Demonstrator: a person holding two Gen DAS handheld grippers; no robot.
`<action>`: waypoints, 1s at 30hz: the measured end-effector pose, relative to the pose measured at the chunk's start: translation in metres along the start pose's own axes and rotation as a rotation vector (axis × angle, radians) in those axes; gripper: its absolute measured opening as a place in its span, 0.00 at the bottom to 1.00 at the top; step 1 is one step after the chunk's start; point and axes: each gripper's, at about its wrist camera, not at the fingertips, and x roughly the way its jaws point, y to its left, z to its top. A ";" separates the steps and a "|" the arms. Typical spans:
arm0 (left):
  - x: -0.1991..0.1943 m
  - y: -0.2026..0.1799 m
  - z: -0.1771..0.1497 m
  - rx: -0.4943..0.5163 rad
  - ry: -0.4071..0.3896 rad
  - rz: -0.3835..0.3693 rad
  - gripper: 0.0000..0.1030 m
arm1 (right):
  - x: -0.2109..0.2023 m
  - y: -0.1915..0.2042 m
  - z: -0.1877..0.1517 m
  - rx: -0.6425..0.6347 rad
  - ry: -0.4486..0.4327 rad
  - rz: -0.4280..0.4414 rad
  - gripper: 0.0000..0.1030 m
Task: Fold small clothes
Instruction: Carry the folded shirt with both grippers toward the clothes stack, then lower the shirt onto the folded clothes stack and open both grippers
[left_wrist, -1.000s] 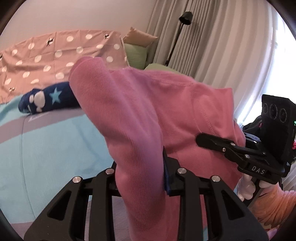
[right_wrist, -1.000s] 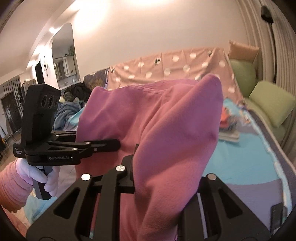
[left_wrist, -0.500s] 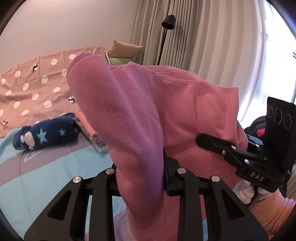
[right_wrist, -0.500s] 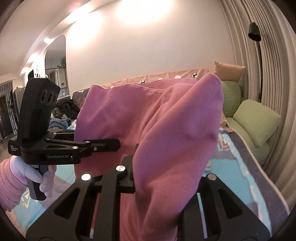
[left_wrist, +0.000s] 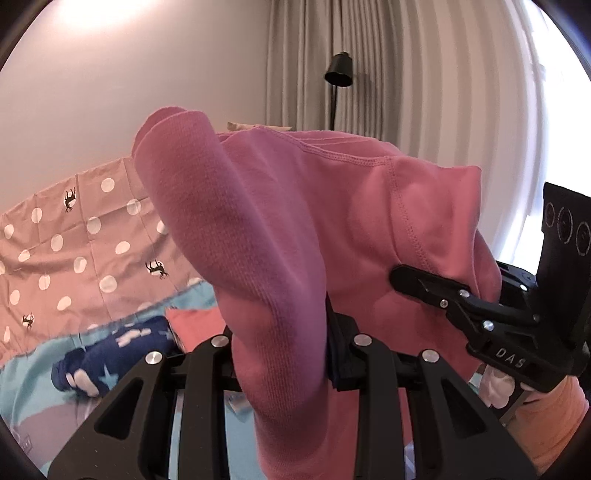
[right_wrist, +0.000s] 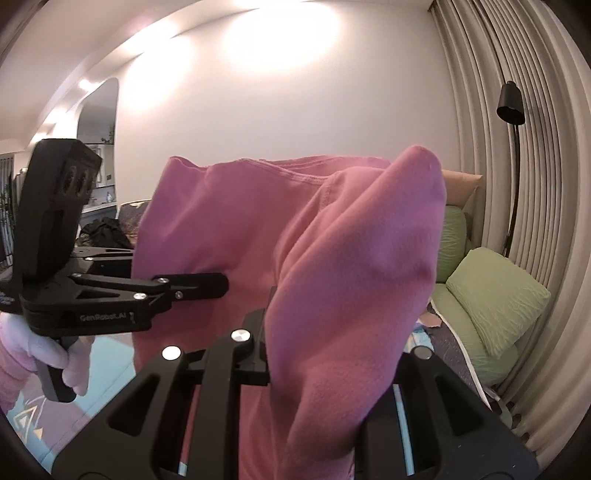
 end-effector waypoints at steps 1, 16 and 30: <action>0.007 0.004 0.007 0.001 0.001 0.011 0.28 | 0.010 -0.004 0.005 0.006 0.004 -0.005 0.17; 0.103 0.047 0.049 0.048 0.048 0.089 0.28 | 0.142 -0.055 0.016 0.064 0.083 -0.047 0.17; 0.252 0.170 -0.064 -0.141 0.331 0.371 0.54 | 0.314 -0.089 -0.111 0.168 0.391 -0.293 0.50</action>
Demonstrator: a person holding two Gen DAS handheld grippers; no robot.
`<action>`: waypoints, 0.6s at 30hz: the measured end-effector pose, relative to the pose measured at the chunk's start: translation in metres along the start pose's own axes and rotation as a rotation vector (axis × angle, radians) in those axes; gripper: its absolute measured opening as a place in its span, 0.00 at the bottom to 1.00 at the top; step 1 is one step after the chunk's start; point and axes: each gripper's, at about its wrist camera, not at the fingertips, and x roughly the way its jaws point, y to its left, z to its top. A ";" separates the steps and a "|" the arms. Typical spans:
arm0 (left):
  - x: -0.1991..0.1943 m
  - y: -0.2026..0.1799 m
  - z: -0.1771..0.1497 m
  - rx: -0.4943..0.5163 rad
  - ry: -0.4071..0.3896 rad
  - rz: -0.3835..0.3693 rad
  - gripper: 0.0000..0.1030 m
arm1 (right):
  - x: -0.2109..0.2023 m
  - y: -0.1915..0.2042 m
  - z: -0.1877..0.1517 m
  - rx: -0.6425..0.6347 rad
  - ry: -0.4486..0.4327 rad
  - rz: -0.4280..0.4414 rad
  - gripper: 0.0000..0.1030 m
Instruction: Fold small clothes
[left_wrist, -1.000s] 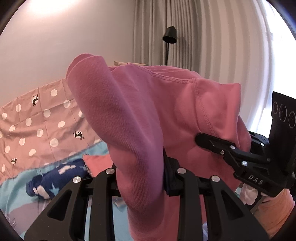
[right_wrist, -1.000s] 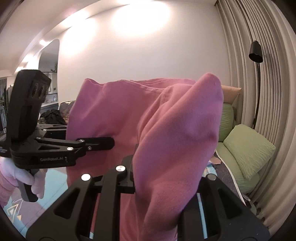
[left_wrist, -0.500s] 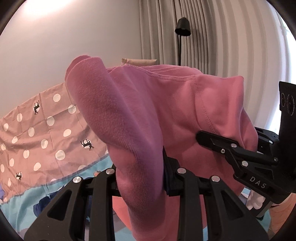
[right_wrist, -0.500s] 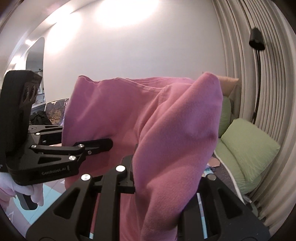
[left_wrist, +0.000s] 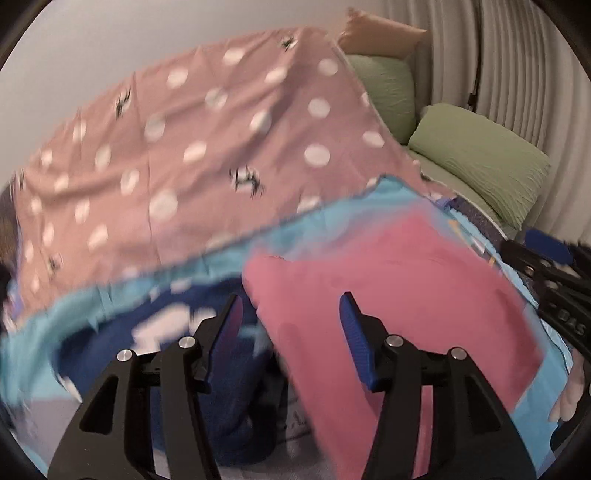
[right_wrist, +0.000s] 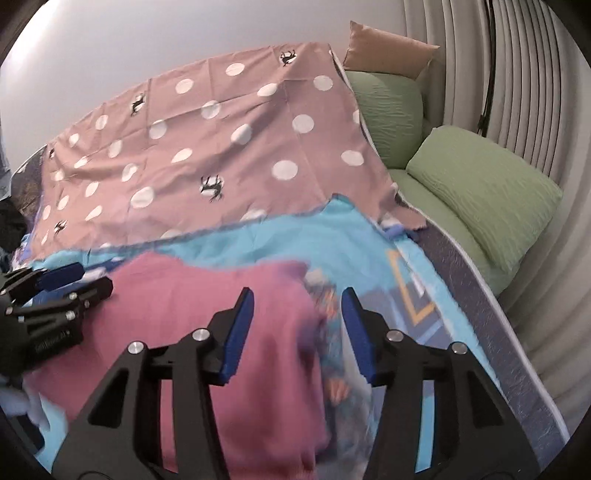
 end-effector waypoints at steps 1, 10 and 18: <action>-0.004 0.005 -0.010 -0.003 -0.014 -0.029 0.54 | -0.007 0.004 -0.008 -0.007 -0.008 0.001 0.50; -0.082 -0.001 -0.071 0.059 -0.102 -0.198 0.63 | -0.123 0.016 -0.068 -0.032 -0.076 0.057 0.66; -0.179 -0.015 -0.128 0.014 -0.199 -0.269 0.87 | -0.251 0.030 -0.117 -0.041 -0.190 -0.023 0.89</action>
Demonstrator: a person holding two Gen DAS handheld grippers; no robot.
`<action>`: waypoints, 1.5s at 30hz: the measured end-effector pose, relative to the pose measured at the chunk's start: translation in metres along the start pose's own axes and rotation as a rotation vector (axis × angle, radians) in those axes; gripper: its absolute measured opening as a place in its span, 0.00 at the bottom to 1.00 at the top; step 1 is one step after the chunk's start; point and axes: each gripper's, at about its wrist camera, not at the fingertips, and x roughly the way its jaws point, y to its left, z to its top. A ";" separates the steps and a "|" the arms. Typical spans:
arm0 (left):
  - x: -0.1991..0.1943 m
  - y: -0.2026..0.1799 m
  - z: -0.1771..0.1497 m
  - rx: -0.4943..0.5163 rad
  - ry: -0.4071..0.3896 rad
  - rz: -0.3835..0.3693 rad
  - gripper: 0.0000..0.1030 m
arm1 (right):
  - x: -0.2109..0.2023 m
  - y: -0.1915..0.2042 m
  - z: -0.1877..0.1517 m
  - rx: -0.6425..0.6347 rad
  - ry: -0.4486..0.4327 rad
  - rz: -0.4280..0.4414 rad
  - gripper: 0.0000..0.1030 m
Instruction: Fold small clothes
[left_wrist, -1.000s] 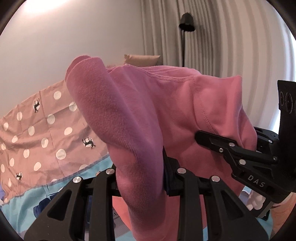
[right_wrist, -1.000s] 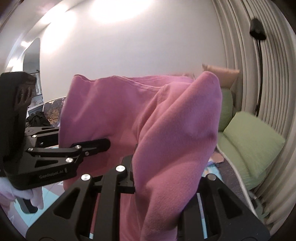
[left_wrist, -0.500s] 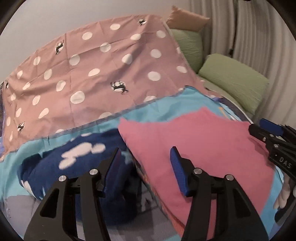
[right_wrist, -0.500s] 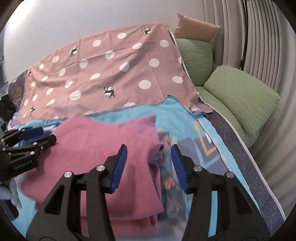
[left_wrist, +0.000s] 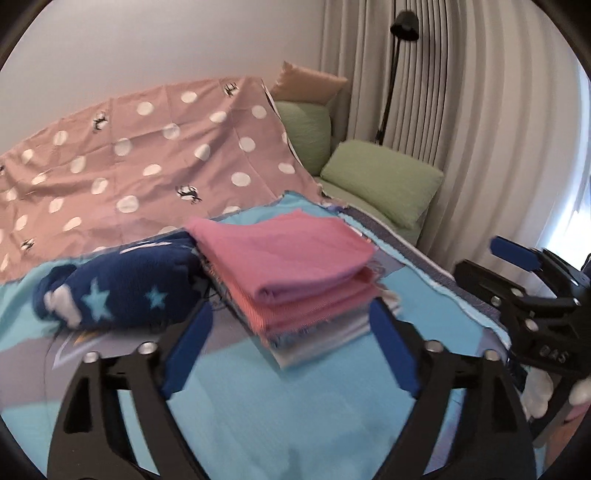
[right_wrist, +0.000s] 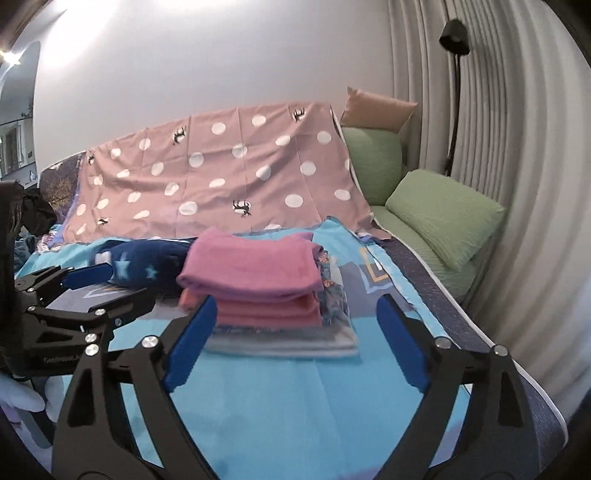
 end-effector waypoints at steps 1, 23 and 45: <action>-0.014 -0.004 -0.005 -0.003 -0.012 0.000 0.87 | -0.020 0.001 -0.004 0.011 -0.005 0.019 0.89; -0.203 -0.076 -0.092 -0.005 -0.080 0.110 0.99 | -0.178 0.010 -0.086 0.140 0.082 0.052 0.97; -0.220 -0.078 -0.125 -0.005 -0.026 0.141 0.99 | -0.168 0.028 -0.110 0.154 0.175 0.085 0.97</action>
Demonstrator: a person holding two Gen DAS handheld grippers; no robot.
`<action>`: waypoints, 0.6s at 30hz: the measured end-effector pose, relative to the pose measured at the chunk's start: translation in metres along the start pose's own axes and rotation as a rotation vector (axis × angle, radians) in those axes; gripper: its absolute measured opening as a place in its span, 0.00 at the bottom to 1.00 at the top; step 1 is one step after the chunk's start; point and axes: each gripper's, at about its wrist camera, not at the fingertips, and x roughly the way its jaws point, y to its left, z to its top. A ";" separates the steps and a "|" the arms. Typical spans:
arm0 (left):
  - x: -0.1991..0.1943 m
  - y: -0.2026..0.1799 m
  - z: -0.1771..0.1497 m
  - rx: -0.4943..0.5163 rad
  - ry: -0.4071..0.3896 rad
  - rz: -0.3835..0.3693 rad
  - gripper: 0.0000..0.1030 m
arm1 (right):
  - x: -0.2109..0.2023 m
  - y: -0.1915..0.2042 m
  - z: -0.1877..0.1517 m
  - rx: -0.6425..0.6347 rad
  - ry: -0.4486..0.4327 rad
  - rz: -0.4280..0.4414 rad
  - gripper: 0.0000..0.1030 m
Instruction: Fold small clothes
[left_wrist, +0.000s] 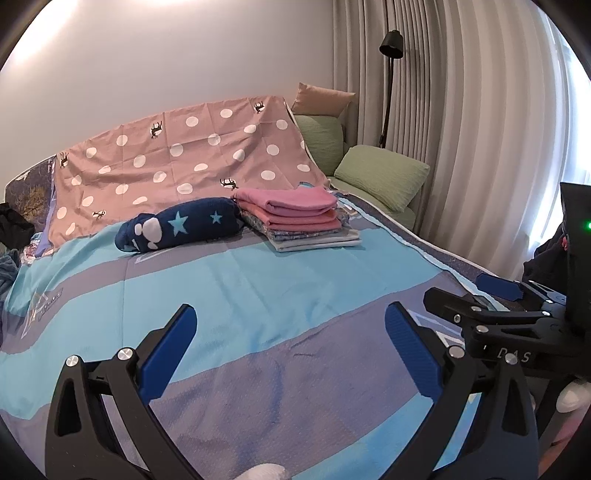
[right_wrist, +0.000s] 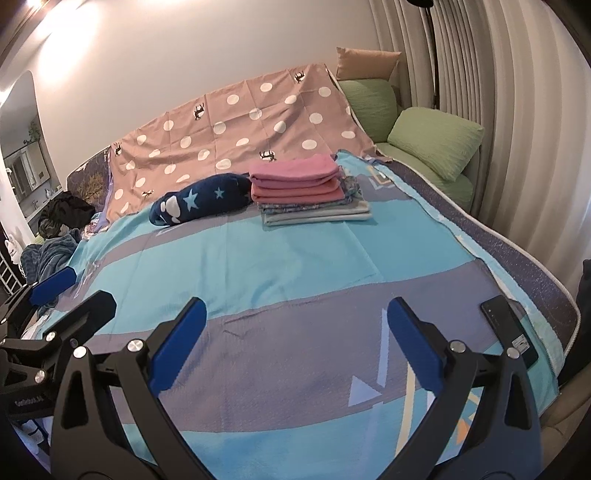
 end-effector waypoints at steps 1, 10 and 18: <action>0.001 0.001 -0.001 0.000 0.002 0.000 0.99 | 0.001 0.001 0.000 -0.002 0.001 -0.001 0.97; 0.009 0.005 -0.001 -0.013 0.013 0.005 0.99 | 0.006 0.000 0.000 -0.006 0.009 -0.005 0.97; 0.011 0.005 0.000 -0.016 0.016 0.003 0.99 | 0.007 -0.001 0.000 -0.006 0.013 -0.005 0.97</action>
